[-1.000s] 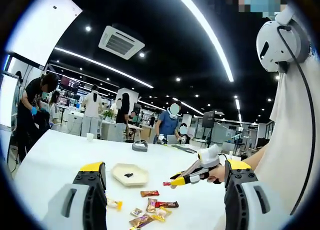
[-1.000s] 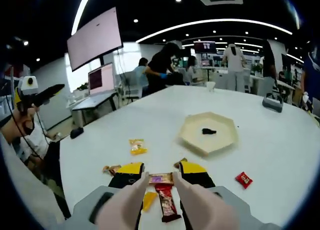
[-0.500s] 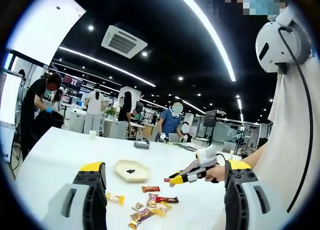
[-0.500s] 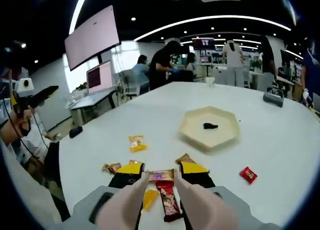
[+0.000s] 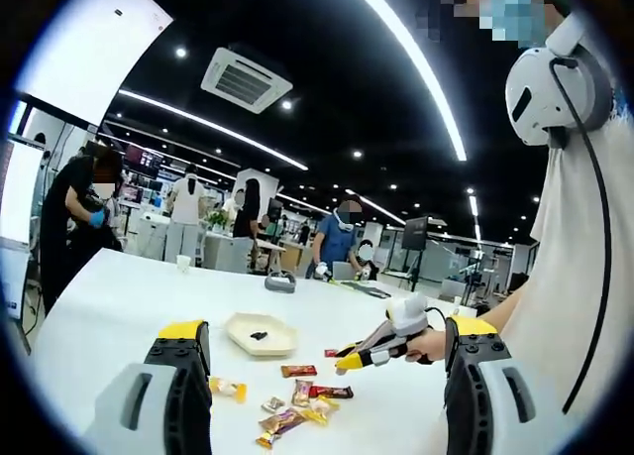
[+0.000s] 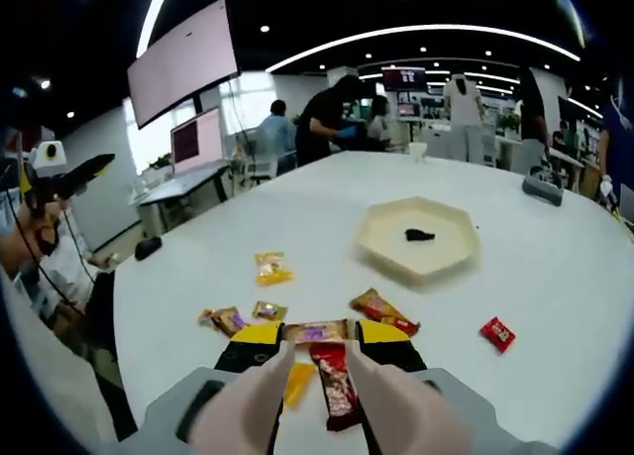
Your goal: Place the target food into the container with the food tongs after gripping and lifting it, then release it inside without dropping or visibly crushing the food.
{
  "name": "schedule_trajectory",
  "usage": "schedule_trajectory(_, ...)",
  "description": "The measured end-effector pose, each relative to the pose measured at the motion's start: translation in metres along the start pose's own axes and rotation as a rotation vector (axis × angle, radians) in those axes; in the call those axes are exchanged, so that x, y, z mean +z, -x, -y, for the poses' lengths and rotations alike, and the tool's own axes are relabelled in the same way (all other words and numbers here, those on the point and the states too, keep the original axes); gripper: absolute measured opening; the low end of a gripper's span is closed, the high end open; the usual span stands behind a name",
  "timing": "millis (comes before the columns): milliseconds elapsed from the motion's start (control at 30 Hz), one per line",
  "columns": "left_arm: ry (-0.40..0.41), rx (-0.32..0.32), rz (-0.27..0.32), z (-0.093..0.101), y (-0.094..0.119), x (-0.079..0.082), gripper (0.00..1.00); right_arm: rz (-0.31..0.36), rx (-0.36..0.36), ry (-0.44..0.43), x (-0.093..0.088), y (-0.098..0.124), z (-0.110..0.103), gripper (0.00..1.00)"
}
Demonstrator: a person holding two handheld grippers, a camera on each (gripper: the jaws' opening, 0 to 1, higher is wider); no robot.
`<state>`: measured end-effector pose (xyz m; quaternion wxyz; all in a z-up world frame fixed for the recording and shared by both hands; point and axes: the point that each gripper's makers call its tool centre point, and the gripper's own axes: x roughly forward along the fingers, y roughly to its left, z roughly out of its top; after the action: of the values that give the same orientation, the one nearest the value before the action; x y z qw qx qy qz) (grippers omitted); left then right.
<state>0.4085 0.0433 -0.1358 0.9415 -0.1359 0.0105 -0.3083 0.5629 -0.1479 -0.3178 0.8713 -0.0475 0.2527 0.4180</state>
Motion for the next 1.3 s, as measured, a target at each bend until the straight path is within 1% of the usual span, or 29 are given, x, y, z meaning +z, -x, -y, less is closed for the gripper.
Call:
schedule_trajectory(233, -0.002, 0.002, -0.016, 0.0, 0.001, -0.002, 0.99, -0.033, 0.01, 0.031, -0.011, -0.006, -0.001, 0.27)
schedule_trajectory(367, 0.001, 0.014, -0.007, 0.001, 0.002, -0.002, 0.99, -0.057, 0.017, 0.034, -0.02, -0.008, 0.002, 0.27)
schedule_trajectory(500, 0.01, 0.015, -0.011, 0.002, 0.002, -0.005, 0.99, -0.074, 0.025, 0.049, -0.024, -0.01, 0.003, 0.27)
schedule_trajectory(667, 0.011, -0.007, -0.038, 0.007, -0.005, -0.008, 0.98, -0.091, 0.033, 0.051, -0.03, -0.014, 0.004, 0.27)
schedule_trajectory(900, 0.012, -0.021, -0.039, 0.012, -0.009, -0.007, 0.99, -0.111, 0.045, 0.061, -0.04, -0.018, 0.002, 0.27)
schedule_trajectory(1000, 0.012, -0.029, -0.046, 0.013, -0.01, -0.008, 0.99, -0.115, 0.057, 0.062, -0.041, -0.02, 0.0, 0.27)
schedule_trajectory(1100, 0.006, -0.032, -0.052, 0.015, -0.01, -0.006, 0.98, -0.132, 0.067, 0.096, -0.043, -0.022, -0.001, 0.27)
schedule_trajectory(1200, 0.003, -0.022, -0.049, 0.015, -0.007, -0.005, 0.97, -0.135, 0.078, 0.108, -0.043, -0.024, -0.001, 0.27)
schedule_trajectory(1300, 0.006, -0.01, -0.042, 0.015, -0.003, -0.006, 0.97, -0.142, 0.077, 0.138, -0.044, -0.025, 0.002, 0.27)
